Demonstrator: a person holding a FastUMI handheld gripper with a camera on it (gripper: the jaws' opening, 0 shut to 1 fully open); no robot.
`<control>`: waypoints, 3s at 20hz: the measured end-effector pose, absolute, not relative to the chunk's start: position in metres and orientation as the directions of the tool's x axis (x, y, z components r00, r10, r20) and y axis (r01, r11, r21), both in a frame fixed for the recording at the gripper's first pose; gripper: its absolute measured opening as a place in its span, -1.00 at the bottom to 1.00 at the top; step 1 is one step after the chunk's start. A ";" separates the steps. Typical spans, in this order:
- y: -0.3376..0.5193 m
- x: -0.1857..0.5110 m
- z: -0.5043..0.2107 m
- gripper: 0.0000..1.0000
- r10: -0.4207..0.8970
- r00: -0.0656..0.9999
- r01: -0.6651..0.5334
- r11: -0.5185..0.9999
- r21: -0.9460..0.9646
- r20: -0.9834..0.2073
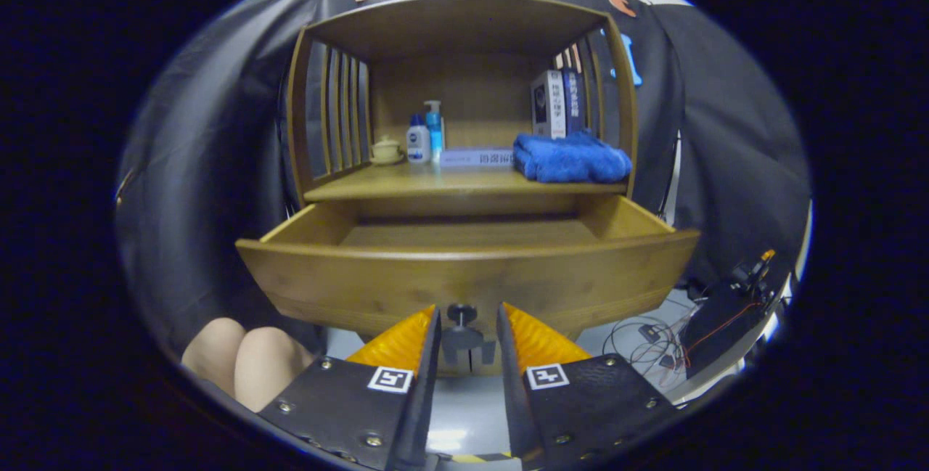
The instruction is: Pull open the drawer, take out the items inside it, and place them on the countertop above the cabinet.
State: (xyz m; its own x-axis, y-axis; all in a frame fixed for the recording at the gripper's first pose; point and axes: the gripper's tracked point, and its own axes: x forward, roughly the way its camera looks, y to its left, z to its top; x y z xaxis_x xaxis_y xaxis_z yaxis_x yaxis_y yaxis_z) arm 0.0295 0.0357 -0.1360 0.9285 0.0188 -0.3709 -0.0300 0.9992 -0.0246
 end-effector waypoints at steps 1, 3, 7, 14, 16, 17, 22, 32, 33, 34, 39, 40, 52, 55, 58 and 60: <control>0.039 0.035 -0.123 -0.14 0.029 0.937 -0.038 0.999 -0.021 -0.348; 0.046 0.049 -0.101 -0.15 0.049 0.946 -0.062 0.998 -0.029 -0.322; 0.061 0.087 -0.080 -0.15 0.087 0.943 -0.119 0.990 -0.079 -0.321; 0.081 0.152 -0.102 -0.15 0.138 0.871 -0.182 0.982 -0.049 -0.471; 0.082 0.163 -0.118 -0.14 0.138 0.828 -0.191 0.981 -0.042 -0.543; 0.080 0.165 -0.125 -0.14 0.133 0.805 -0.195 0.980 -0.046 -0.579; 0.077 0.176 -0.166 -0.13 0.087 0.690 -0.246 0.962 -0.121 -0.718; 0.067 0.170 -0.238 0.51 0.013 0.459 -0.244 0.963 -0.112 -0.888; 0.064 0.169 -0.243 0.52 0.001 0.441 -0.244 0.963 -0.118 -0.897; 0.063 0.166 -0.245 0.52 -0.003 0.422 -0.243 0.963 -0.116 -0.906; 0.061 0.159 -0.256 0.51 -0.012 0.328 -0.252 0.963 -0.099 -0.945; 0.060 0.156 -0.258 0.51 -0.018 0.309 -0.253 0.962 -0.100 -0.951; 0.063 0.165 -0.258 -0.13 0.017 0.388 -0.257 0.962 -0.090 -0.921; 0.066 0.173 -0.250 -0.13 0.041 0.450 -0.262 0.961 -0.087 -0.892; 0.080 0.175 -0.245 -0.13 0.114 0.485 -0.292 0.956 -0.038 -0.867; 0.092 0.177 -0.237 -0.13 0.167 0.508 -0.326 0.945 -0.009 -0.845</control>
